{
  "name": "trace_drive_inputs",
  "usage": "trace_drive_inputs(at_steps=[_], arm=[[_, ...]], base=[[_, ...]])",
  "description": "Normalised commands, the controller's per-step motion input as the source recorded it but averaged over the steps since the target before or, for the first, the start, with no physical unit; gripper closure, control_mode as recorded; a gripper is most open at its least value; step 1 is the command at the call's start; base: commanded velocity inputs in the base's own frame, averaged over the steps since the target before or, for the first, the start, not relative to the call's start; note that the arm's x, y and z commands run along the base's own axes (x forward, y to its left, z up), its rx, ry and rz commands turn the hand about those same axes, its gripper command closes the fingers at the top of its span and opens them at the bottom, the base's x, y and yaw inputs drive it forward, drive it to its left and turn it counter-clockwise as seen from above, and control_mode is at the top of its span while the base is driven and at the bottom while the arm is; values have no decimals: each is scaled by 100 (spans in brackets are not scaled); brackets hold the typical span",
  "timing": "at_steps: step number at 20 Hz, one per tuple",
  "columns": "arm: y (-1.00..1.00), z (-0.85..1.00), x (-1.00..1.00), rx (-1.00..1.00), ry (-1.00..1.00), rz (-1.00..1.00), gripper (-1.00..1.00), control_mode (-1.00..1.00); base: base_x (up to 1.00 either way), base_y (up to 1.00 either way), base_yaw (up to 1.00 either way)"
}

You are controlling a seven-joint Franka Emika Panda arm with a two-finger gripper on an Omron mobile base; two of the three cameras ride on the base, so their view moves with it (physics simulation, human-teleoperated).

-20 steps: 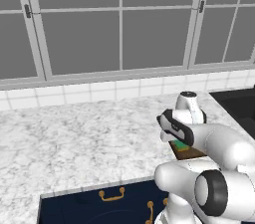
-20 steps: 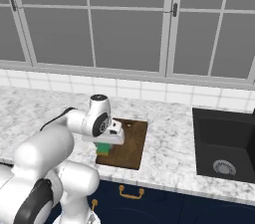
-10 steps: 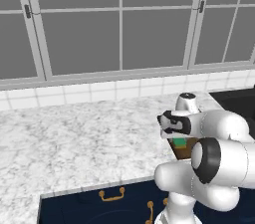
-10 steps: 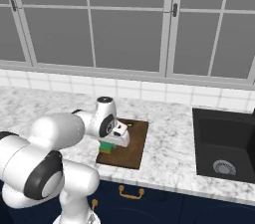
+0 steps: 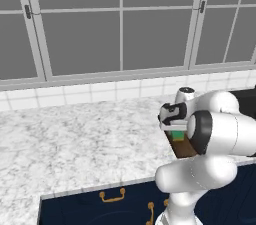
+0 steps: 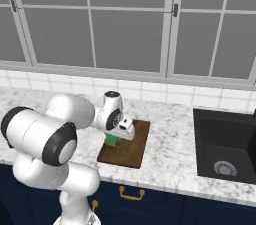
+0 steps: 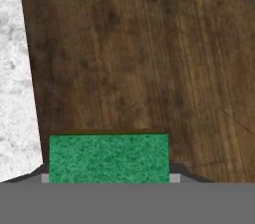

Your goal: Pick up the sponge from the counter and clean the cutting board by briefly scrubbing or pressing down on the cutting board. Once finished, release the sponge.

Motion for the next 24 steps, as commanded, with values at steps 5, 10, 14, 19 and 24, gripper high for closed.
trace_drive_inputs(at_steps=[5,10,14,19,24], arm=[[0,-46,60,0,-17,-4,100,-100],[0,-32,50,0,-18,0,100,-100],[0,-57,44,0,-19,0,100,-100],[-8,-55,37,1,-7,1,100,-100],[-16,-32,9,0,-11,9,100,-100]], base=[[0,0,0],[0,0,0],[0,0,0],[0,0,0],[0,0,0]])
